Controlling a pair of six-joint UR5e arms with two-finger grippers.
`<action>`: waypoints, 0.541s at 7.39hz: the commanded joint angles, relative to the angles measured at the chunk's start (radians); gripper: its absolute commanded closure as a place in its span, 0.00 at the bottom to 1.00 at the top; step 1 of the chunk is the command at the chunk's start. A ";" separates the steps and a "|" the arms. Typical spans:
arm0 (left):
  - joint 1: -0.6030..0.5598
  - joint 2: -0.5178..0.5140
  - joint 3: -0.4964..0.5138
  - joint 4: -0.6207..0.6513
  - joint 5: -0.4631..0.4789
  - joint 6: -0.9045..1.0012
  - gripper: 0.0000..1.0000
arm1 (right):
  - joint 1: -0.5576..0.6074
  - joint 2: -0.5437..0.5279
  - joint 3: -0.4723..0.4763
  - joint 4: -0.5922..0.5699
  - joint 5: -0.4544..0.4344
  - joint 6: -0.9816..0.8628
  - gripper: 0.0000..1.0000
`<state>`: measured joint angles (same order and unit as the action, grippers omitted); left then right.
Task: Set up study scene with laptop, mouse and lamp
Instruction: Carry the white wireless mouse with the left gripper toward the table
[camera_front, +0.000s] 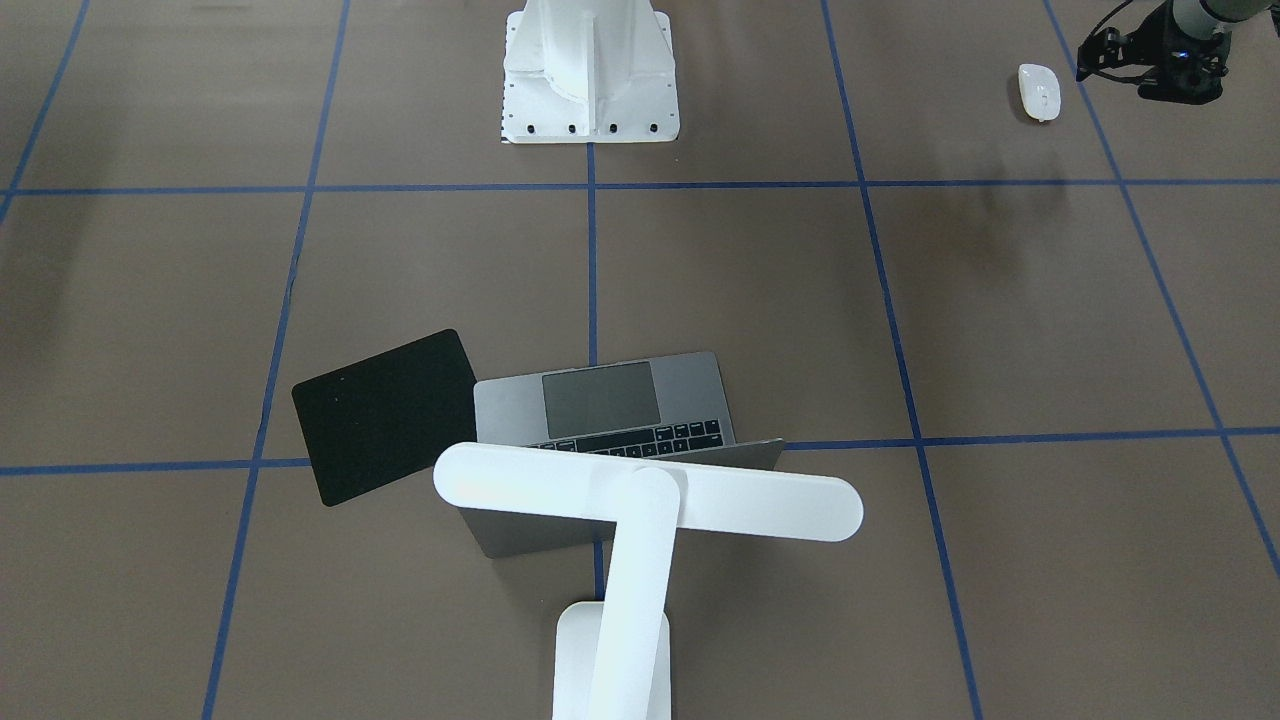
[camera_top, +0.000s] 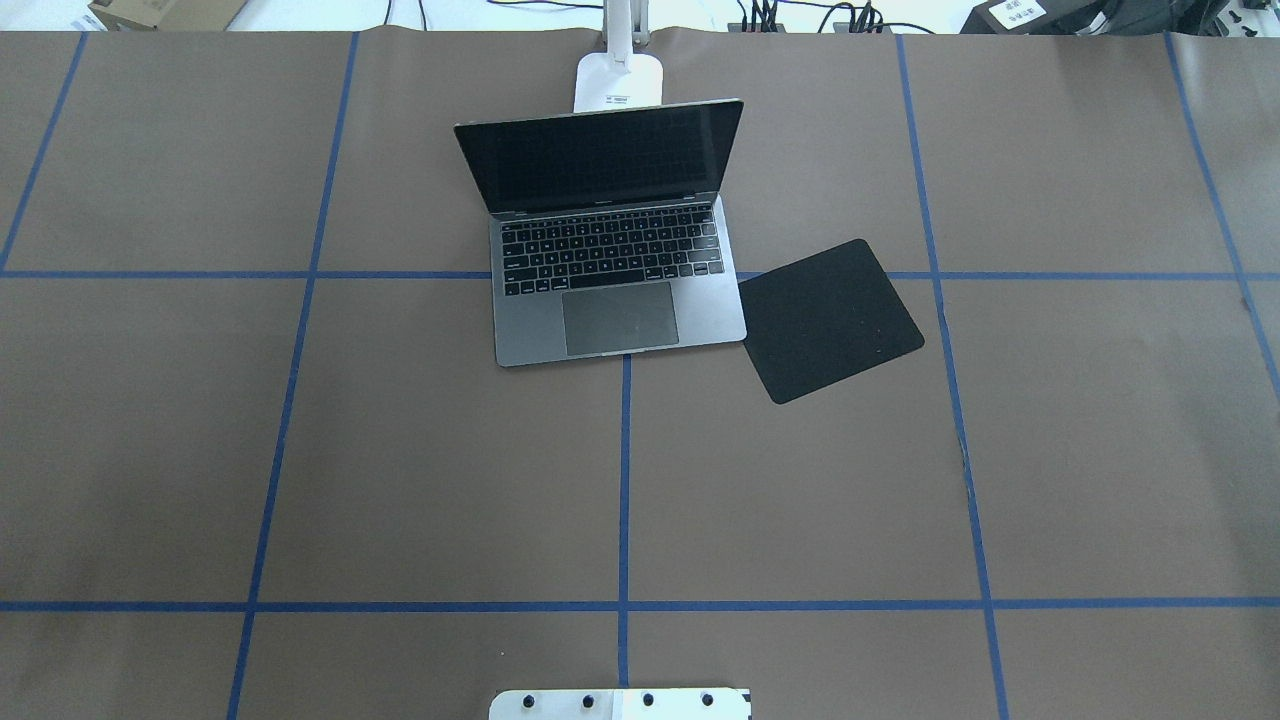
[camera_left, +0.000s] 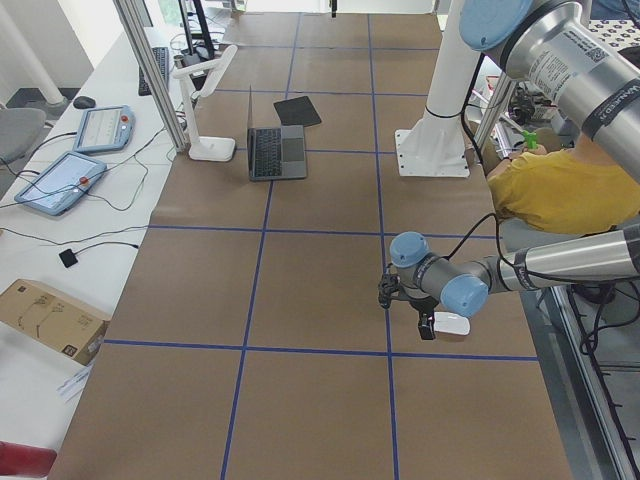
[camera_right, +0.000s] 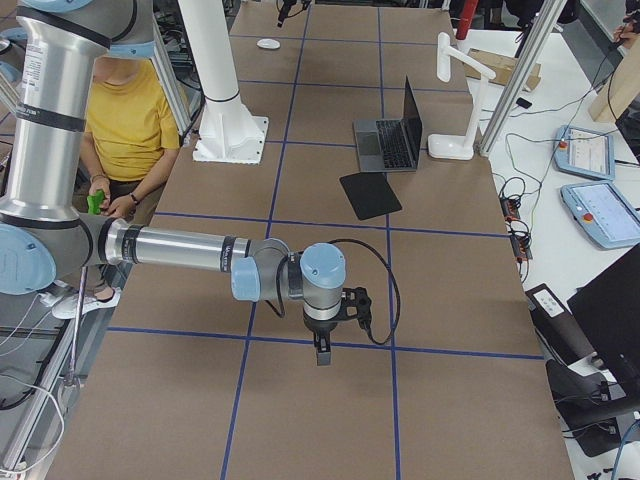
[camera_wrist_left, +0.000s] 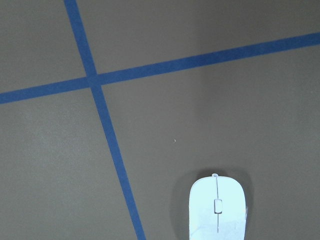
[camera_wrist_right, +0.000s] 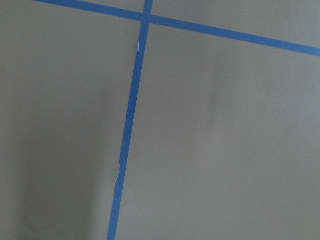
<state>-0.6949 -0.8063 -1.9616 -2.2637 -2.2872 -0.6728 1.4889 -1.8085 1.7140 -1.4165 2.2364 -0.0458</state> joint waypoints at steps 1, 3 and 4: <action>0.029 -0.013 0.006 -0.020 -0.006 -0.071 0.01 | 0.001 -0.005 -0.001 0.002 -0.001 0.000 0.00; 0.201 -0.080 0.009 -0.092 0.005 -0.363 0.01 | 0.001 -0.006 -0.001 0.004 -0.008 0.000 0.00; 0.315 -0.117 0.012 -0.108 0.017 -0.475 0.01 | 0.001 -0.003 -0.001 0.004 -0.008 0.003 0.00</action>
<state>-0.5101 -0.8793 -1.9531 -2.3441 -2.2827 -0.9928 1.4895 -1.8131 1.7134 -1.4134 2.2301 -0.0453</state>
